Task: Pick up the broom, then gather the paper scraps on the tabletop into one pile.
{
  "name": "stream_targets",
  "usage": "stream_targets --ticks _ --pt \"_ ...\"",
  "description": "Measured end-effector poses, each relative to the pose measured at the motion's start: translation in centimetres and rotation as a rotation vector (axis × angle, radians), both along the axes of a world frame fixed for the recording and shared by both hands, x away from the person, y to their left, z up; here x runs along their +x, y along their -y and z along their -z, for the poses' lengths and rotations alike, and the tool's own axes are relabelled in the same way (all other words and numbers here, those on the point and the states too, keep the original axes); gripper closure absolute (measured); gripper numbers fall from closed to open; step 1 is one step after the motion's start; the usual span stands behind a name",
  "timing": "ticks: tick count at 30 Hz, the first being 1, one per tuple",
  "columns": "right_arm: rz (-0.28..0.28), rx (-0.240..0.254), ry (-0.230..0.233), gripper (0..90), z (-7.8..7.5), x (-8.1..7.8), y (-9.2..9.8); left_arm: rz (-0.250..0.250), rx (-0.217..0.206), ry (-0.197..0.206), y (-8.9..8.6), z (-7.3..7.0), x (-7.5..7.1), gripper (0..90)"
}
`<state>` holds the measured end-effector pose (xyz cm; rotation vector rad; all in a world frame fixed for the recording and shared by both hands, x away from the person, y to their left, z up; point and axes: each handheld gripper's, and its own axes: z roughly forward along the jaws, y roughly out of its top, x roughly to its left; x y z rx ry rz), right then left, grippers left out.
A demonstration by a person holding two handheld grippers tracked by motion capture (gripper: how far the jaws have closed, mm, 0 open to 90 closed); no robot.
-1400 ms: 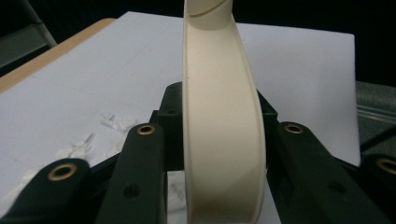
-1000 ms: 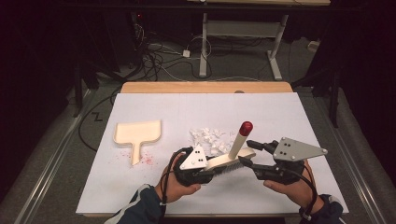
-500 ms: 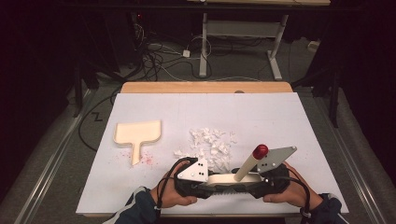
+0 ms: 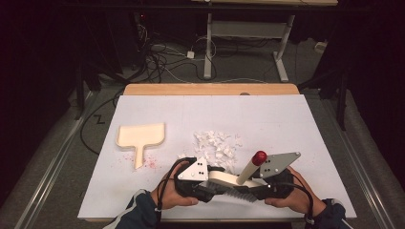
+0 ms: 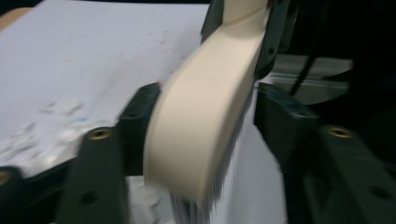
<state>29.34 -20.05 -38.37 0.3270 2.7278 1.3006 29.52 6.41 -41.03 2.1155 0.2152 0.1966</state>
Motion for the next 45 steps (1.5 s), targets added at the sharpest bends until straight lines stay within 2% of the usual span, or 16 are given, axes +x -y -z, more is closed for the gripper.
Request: stream_targets --ticks 1,2,5,7,8,9,16,20,21,23,24,26,29,32,40,45 --pt "0.0 0.0 0.0 68.7 0.0 0.0 0.0 0.0 0.0 0.0 0.0 0.0 0.0 23.0" --pt "0.035 -0.007 0.011 68.7 -0.1 0.1 0.2 -0.081 0.031 0.066 -0.3 -0.1 -0.4 18.6" --pt "0.092 -0.003 0.027 68.7 -0.3 0.5 0.6 -0.153 0.049 0.138 -1.2 -0.1 -0.9 15.5" --pt "0.118 -0.001 0.028 68.7 -0.4 0.6 0.8 -0.162 0.047 0.149 -1.6 -0.1 -1.1 15.1" --pt "0.158 0.003 0.045 68.7 -0.5 0.8 1.0 -0.21 0.058 0.176 -2.5 0.0 -1.3 15.1" --pt "0.181 0.007 0.053 68.8 -0.6 0.9 1.2 -0.21 0.058 0.176 -2.5 0.0 -1.3 15.1" --pt "0.297 0.046 0.06 68.7 -1.1 2.0 2.6 -0.357 0.093 0.207 -6.7 1.1 -2.5 15.2" --pt "0.342 0.057 0.067 68.7 -1.2 2.8 3.5 -0.449 0.148 0.18 -9.8 3.1 -3.0 15.2" --pt "0.353 0.058 0.073 68.7 -1.2 3.0 3.7 -0.449 0.148 0.18 -9.8 3.1 -3.0 15.2" --pt "0.366 0.065 0.074 68.7 -1.3 3.1 3.9 -0.515 0.149 0.188 -11.1 3.9 -3.4 15.8" --pt "0.383 0.059 0.083 68.7 -1.5 3.3 4.2 -0.542 0.134 0.169 -11.6 4.3 -3.5 16.3" --pt "0.397 0.06 0.093 68.7 -1.5 3.3 4.3 -0.582 0.155 0.17 -12.6 4.9 -3.9 16.3" --pt "0.42 0.058 0.105 68.7 -1.7 3.7 4.5 -0.612 0.153 0.146 -14.0 5.4 -4.3 16.2" --pt "0.436 0.039 0.122 68.7 -1.7 3.8 4.5 -0.648 0.139 0.152 -14.7 5.4 -4.7 16.1" --pt "0.52 -0.013 0.166 68.7 -1.0 5.4 5.2 -0.636 0.19 0.146 -14.3 6.0 -5.0 16.0" --pt "0.573 -0.043 0.209 68.8 -0.8 6.7 5.8 -0.63 0.186 0.142 -14.3 6.1 -4.5 15.3"
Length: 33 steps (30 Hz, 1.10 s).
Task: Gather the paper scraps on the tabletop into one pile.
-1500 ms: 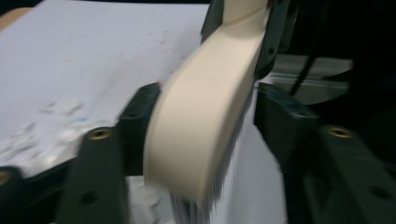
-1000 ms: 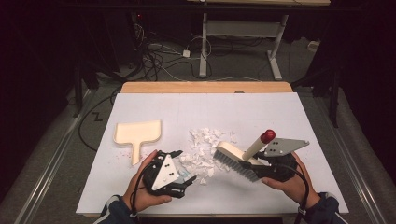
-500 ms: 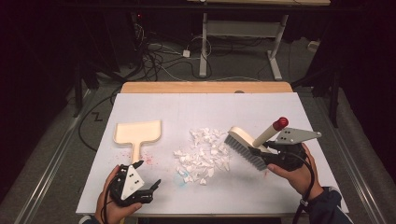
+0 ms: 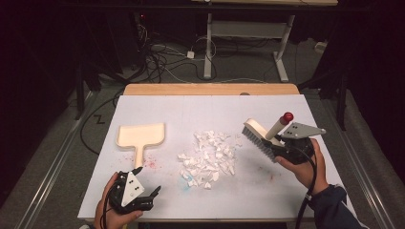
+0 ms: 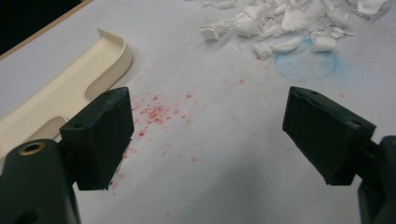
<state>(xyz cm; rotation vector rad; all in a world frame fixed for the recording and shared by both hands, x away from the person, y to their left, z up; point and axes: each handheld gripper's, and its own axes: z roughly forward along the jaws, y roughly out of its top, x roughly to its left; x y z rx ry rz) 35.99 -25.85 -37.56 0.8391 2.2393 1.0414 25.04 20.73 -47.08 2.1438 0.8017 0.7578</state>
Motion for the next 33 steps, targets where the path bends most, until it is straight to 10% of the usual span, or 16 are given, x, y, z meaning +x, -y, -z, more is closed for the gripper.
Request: stream_targets --ticks 7,17,22,33 --pt "0.115 -0.11 0.115 68.8 0.5 3.4 -0.4 -0.01 0.005 -0.012 0.0 0.1 0.0 15.3" --pt "0.143 -0.199 0.061 68.8 4.5 8.1 -4.2 0.003 0.026 -0.04 0.2 0.4 -0.1 15.3" --pt "0.102 -0.35 0.11 68.8 5.4 8.7 -8.1 -0.01 0.032 -0.034 0.1 0.3 -0.4 15.3" --pt "-0.043 -0.316 0.118 68.6 6.7 7.8 -12.4 -0.017 0.025 -0.029 -0.2 0.3 -0.2 15.3"
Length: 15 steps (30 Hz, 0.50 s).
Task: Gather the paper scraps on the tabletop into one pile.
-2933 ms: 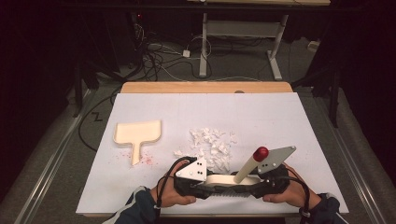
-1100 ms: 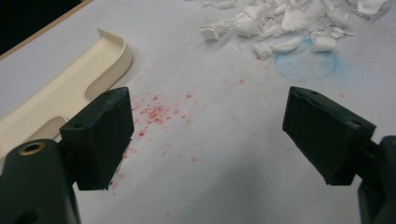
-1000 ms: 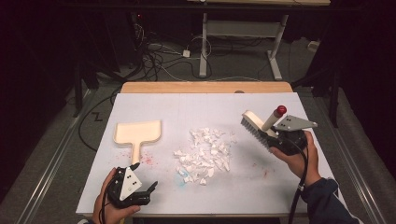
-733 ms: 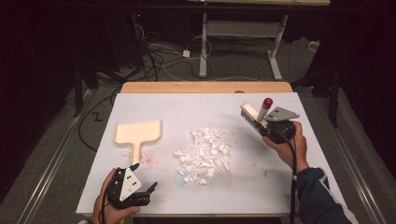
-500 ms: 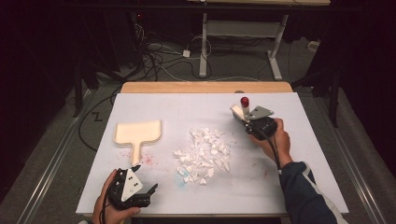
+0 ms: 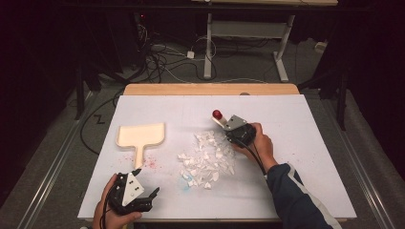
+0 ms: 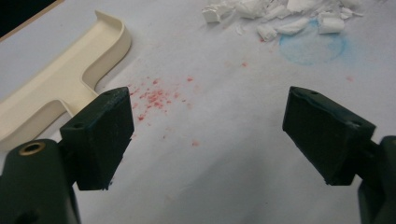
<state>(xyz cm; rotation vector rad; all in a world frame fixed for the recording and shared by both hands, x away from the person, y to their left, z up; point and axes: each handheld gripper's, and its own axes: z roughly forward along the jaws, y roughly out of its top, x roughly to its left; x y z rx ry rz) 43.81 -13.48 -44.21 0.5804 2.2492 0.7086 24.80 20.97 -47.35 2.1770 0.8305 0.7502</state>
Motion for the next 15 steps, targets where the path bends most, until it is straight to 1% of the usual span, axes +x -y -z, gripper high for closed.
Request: stream_targets --ticks 2,4,5,6,7,9,11,12,14,15 --pt "-0.043 0.018 -0.013 68.6 0.0 -0.7 -0.5 0.001 0.0 0.001 0.0 0.0 0.0 15.3" --pt "-0.089 0.016 -0.01 68.5 0.1 -1.5 -1.0 0.004 -0.001 0.001 0.1 -0.1 0.0 15.3" --pt "-0.108 0.011 -0.017 68.5 0.1 -1.9 -1.2 0.004 0.0 0.002 0.1 -0.1 0.0 15.3" --pt "-0.15 0.003 -0.024 68.5 0.1 -2.8 -1.4 0.005 -0.001 0.001 0.1 -0.1 0.0 15.3" --pt "-0.15 0.003 -0.024 68.5 0.1 -2.8 -1.4 0.006 -0.002 0.001 0.2 -0.1 0.0 15.3" --pt "-0.207 0.013 -0.031 68.4 0.0 -3.7 -1.4 0.004 -0.004 0.001 0.2 0.0 0.0 15.3" --pt "-0.248 0.019 -0.039 68.4 -0.1 -4.7 -1.2 0.004 -0.004 -0.003 0.2 0.0 0.0 15.3" --pt "-0.285 0.017 -0.052 68.4 -0.3 -5.2 -1.1 0.004 -0.003 -0.004 0.1 0.0 0.1 15.3" --pt "-0.322 0.031 -0.061 68.4 -0.4 -6.2 -0.8 0.005 -0.003 -0.005 0.2 0.0 0.0 15.3" --pt "-0.349 0.03 -0.066 68.4 -0.5 -6.7 -0.5 0.006 -0.003 -0.005 0.2 0.0 0.0 15.3"
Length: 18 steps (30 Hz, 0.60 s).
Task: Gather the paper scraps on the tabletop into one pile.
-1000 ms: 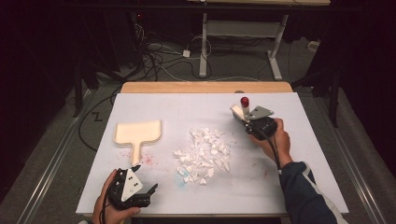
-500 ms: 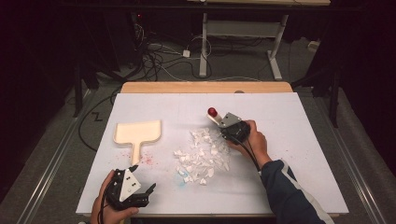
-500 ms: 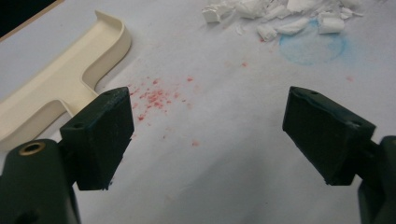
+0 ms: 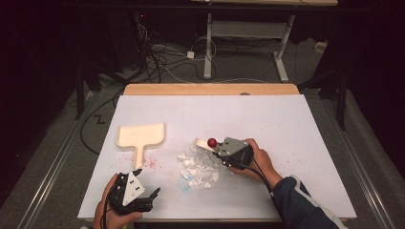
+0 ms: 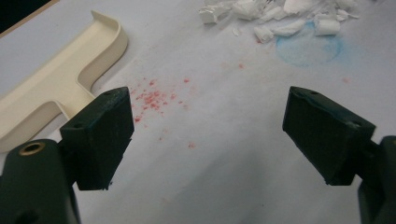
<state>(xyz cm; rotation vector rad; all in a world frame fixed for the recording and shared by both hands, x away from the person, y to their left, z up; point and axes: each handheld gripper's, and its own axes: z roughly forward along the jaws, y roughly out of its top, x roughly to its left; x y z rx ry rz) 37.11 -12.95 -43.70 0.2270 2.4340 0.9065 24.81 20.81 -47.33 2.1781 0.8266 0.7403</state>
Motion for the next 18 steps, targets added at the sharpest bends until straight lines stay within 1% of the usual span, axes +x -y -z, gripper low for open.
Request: stream_targets --ticks 1,3,4,5,6,7,8,9,11,12,15,18 --pt "-0.002 0.016 -0.008 68.5 -0.1 -0.6 0.1 0.001 -0.001 0.0 0.0 0.0 0.0 15.3" --pt "-0.044 0.017 -0.018 68.6 -0.5 -1.4 0.6 0.001 -0.002 -0.001 0.0 0.0 0.0 15.3" --pt "-0.05 0.016 -0.007 68.7 -1.1 -2.2 0.9 0.001 -0.002 -0.002 0.0 0.0 0.0 15.3" --pt "-0.05 0.016 -0.007 68.7 -1.1 -2.2 0.9 0.001 -0.002 -0.003 0.0 0.0 0.0 15.3" --pt "-0.05 0.028 -0.011 68.7 -1.4 -2.4 1.1 0.002 -0.002 -0.004 0.1 0.0 0.0 15.3" --pt "-0.057 0.03 -0.009 68.7 -1.8 -2.5 1.3 0.003 0.0 -0.003 0.1 0.0 0.0 15.3" --pt "-0.047 0.042 0.001 68.7 -2.2 -2.6 1.4 0.004 -0.001 -0.003 0.1 0.0 0.0 15.3" --pt "-0.036 0.058 0.006 68.7 -2.7 -2.6 1.6 0.004 -0.003 -0.003 0.1 0.0 0.0 15.3" --pt "-0.03 0.076 0.007 68.7 -3.5 -2.4 1.9 0.005 -0.002 -0.004 0.1 0.0 0.0 15.3" --pt "-0.024 0.082 0.018 68.7 -3.9 -2.4 2.1 0.005 -0.002 -0.005 0.1 0.0 0.0 15.3" --pt "0.001 0.082 0.04 68.7 -4.6 -1.9 2.4 0.006 -0.004 -0.008 0.1 0.0 0.1 15.3" --pt "0.027 0.074 0.049 68.7 -4.7 -0.9 2.2 0.008 -0.004 -0.012 0.2 0.1 0.1 15.3"
